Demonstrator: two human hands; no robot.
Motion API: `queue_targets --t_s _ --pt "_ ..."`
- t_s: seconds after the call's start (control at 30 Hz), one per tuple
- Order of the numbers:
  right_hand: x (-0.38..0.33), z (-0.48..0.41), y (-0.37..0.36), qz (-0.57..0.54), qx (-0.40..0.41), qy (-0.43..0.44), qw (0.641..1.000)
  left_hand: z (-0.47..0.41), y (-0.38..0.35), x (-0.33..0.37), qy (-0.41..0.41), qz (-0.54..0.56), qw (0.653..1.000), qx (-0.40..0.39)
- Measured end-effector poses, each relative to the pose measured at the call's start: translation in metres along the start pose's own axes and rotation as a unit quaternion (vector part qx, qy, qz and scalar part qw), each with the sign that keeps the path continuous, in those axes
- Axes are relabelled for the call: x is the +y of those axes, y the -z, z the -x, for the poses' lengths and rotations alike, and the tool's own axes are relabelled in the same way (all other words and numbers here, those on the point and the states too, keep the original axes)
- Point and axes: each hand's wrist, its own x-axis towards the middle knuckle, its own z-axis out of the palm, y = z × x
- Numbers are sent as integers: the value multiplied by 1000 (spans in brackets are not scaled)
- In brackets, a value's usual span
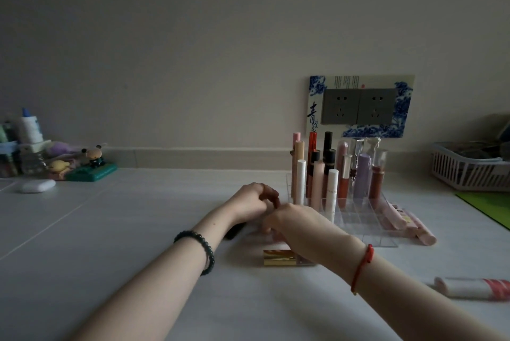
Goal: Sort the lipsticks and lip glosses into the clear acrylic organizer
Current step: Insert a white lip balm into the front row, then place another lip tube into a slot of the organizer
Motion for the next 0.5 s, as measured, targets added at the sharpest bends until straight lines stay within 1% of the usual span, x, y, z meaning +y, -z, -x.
queue_targets --t_s 0.07,0.1,0.17,0.27,0.4,0.5 --pt "6 4 -3 -22 12 -7 1000 1 6 0 -11 -3 1000 1" --pt "6 9 -1 -63 53 -14 997 2 10 0 -20 -6 1000 0" --pt "11 16 1 -93 131 14 987 6 16 0 -38 -13 999 10" --pt "17 29 13 -149 209 15 966 15 23 2 -76 -6 996 42" --pt "20 45 32 -277 259 -35 925 30 26 10 -123 -3 991 50" --pt "25 54 42 -355 297 -59 885 41 22 22 -130 -13 990 48"
